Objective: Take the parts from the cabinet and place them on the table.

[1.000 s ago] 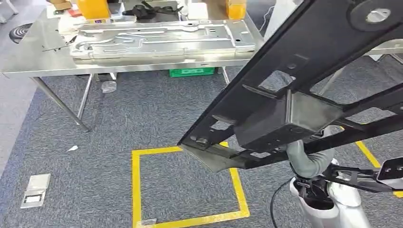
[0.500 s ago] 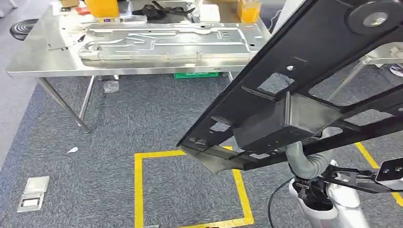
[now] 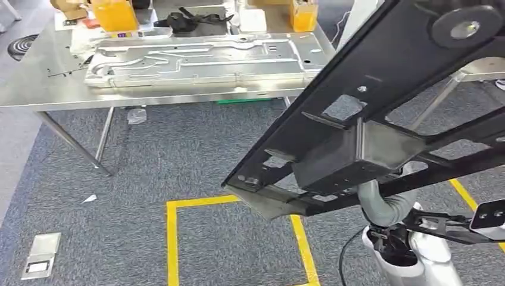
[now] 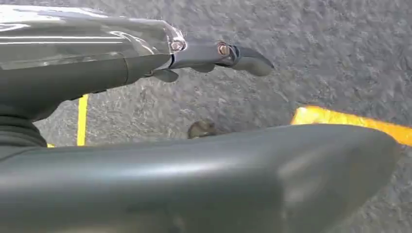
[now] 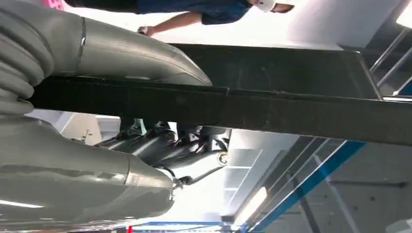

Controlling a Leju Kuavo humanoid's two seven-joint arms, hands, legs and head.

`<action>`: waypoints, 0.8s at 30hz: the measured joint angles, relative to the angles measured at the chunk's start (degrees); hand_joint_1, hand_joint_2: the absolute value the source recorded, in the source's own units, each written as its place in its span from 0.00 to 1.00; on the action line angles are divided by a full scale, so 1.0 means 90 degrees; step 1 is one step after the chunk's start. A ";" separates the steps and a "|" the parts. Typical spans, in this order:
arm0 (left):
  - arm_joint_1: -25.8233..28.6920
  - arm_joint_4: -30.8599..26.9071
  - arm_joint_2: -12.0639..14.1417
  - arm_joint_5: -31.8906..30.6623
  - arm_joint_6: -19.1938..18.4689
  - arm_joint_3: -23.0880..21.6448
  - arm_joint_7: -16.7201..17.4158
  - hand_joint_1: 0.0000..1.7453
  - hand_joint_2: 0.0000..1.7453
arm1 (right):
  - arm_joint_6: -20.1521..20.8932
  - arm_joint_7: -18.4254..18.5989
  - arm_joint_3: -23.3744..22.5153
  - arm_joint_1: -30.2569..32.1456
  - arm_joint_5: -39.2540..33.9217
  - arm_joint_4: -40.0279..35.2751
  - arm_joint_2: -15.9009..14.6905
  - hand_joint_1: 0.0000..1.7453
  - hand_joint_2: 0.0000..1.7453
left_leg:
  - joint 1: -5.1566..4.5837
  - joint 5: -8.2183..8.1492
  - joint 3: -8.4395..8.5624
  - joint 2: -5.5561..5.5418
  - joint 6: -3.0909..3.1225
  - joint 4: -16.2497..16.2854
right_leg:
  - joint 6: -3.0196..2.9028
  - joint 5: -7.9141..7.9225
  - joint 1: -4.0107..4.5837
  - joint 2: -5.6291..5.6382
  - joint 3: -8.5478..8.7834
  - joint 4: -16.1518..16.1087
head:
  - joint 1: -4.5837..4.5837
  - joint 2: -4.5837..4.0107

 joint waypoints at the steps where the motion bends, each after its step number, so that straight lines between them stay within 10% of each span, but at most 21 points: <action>1: -0.0002 0.0002 0.0005 0.0000 0.0002 0.0000 0.0000 0.00 1.00 | 0.0002 0.0000 0.0000 -0.0001 0.0000 0.0000 0.0000 1.00 1.00 | 0.0010 0.0422 0.0207 0.0003 0.0000 -0.0596 | 0.0029 -0.0083 -0.0008 -0.0001 0.0118 0.0006 | -0.0002 0.0000; 2: 0.0010 0.0000 0.0007 0.0000 0.0005 0.0000 0.0000 0.00 1.00 | 0.0014 -0.0002 0.0000 0.0003 0.0000 0.0000 0.0000 1.00 1.00 | 0.0009 0.0598 0.0366 0.0011 0.0014 -0.0986 | 0.0069 -0.0173 -0.0009 -0.0008 0.0199 0.0007 | 0.0002 0.0000; 8: 0.0006 0.0002 0.0007 0.0000 0.0019 0.0000 0.0005 0.00 1.00 | 0.0056 -0.0012 -0.0075 0.0012 -0.0010 -0.0010 -0.0002 1.00 1.00 | 0.0000 0.0311 0.0566 -0.0017 0.0270 -0.1207 | 0.0269 -0.0282 0.0007 0.0008 0.0210 0.0151 | 0.0002 0.0000; 13: -0.0002 0.0002 0.0007 0.0000 0.0019 0.0000 0.0007 0.00 1.00 | 0.0075 -0.0024 -0.0097 0.0042 -0.0017 0.0002 -0.0002 1.00 1.00 | -0.0004 0.0111 0.0779 -0.0023 0.0338 -0.1223 | 0.0360 -0.0923 -0.0021 0.0001 -0.1160 0.2201 | 0.0005 0.0000; 18: 0.0008 0.0000 -0.0032 0.0000 0.0017 0.0000 0.0015 0.00 1.00 | 0.0112 -0.0027 -0.0143 0.0053 -0.0041 0.0012 -0.0002 1.00 1.00 | -0.0040 -0.0196 0.1215 -0.0047 0.0285 -0.1253 | 0.0124 0.0454 0.0075 0.0015 -0.0843 0.0422 | -0.0005 0.0000; 24: -0.0027 0.0002 -0.0039 0.0000 0.0002 0.0000 0.0046 0.00 1.00 | 0.0119 -0.0022 -0.0151 0.0021 -0.0061 0.0027 -0.0002 1.00 1.00 | -0.0041 -0.0248 0.1209 -0.0035 0.0147 -0.0971 | -0.0044 0.0357 0.0034 -0.0001 -0.0494 0.0051 | -0.0024 0.0000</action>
